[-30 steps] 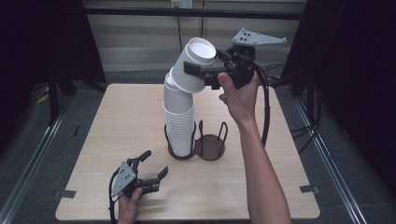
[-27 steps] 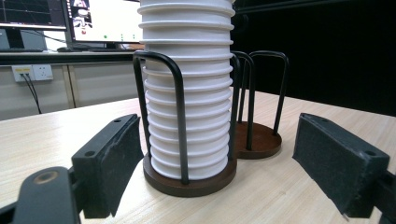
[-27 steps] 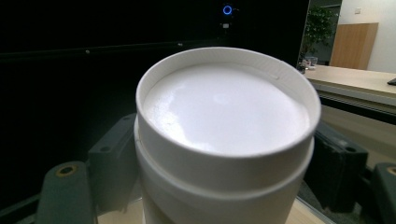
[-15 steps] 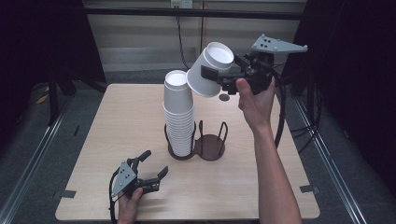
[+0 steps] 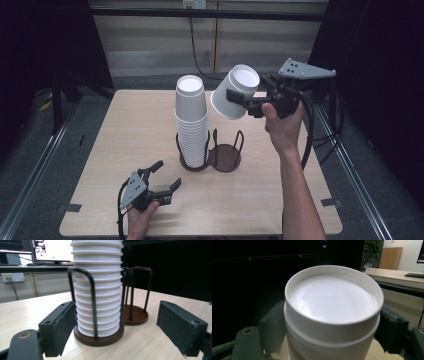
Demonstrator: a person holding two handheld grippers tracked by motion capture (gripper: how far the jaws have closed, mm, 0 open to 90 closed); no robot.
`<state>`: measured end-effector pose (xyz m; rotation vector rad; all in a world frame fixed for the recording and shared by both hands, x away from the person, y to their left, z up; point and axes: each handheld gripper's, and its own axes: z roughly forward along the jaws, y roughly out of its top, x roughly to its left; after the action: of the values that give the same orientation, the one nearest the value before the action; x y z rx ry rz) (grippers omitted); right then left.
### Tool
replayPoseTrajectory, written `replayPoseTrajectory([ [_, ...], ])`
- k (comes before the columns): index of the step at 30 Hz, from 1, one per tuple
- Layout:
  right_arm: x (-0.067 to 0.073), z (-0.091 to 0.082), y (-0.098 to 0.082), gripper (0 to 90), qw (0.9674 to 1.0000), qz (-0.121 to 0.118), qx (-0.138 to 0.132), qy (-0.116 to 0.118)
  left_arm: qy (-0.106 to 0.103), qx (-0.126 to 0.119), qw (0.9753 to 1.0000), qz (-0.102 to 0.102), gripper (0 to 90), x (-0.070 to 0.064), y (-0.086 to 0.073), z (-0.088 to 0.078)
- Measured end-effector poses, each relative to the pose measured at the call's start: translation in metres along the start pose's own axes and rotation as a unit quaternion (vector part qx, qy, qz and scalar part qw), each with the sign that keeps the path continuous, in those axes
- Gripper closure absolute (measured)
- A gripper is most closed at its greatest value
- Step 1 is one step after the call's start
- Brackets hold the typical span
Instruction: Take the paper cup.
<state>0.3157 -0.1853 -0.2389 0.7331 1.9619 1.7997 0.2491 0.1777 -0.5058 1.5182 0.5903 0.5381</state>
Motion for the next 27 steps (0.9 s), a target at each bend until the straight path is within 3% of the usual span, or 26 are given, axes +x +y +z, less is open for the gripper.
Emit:
replayPoseTrajectory([
  [5,-0.004,-0.006,-0.019,22.2,0.9999,0.013,0.007,-0.004,-0.01,0.004,0.9998,0.015,15.6,0.0,0.011,0.001],
  [7,-0.004,-0.008,-0.026,22.2,0.9998,0.016,0.011,-0.003,-0.013,0.007,0.9999,0.004,15.7,0.001,0.014,0.001],
  [8,-0.004,-0.009,-0.029,22.2,0.9998,0.018,0.014,-0.002,-0.024,0.008,0.9997,0.004,15.7,0.002,0.015,0.002],
  [10,-0.002,-0.009,-0.035,22.1,0.9996,0.019,0.021,0.001,-0.025,0.015,0.9995,0.015,15.9,0.001,0.019,0.003],
  [14,0.0,-0.011,-0.045,22.2,0.9994,0.023,0.026,0.001,-0.037,0.021,0.999,0.017,15.9,0.0,0.026,0.005],
  [16,0.001,-0.012,-0.05,22.2,0.9993,0.021,0.03,0.0,-0.047,0.018,0.9987,0.007,15.9,-0.001,0.029,0.005],
  [21,0.007,-0.013,-0.06,22.3,0.9993,0.02,0.03,0.005,-0.058,0.021,0.998,0.014,16.1,-0.002,0.035,0.006],
  [22,0.008,-0.012,-0.063,22.3,0.9993,0.019,0.033,0.004,-0.06,0.017,0.998,0.004,16.1,-0.003,0.036,0.007],
  [25,0.013,-0.012,-0.068,22.3,0.9992,0.018,0.034,0.007,-0.066,0.016,0.9977,0.002,16.1,-0.003,0.038,0.007],
  [27,0.015,-0.011,-0.073,22.3,0.9991,0.02,0.035,0.011,-0.067,0.019,0.9974,0.016,16.1,-0.003,0.04,0.007],
])
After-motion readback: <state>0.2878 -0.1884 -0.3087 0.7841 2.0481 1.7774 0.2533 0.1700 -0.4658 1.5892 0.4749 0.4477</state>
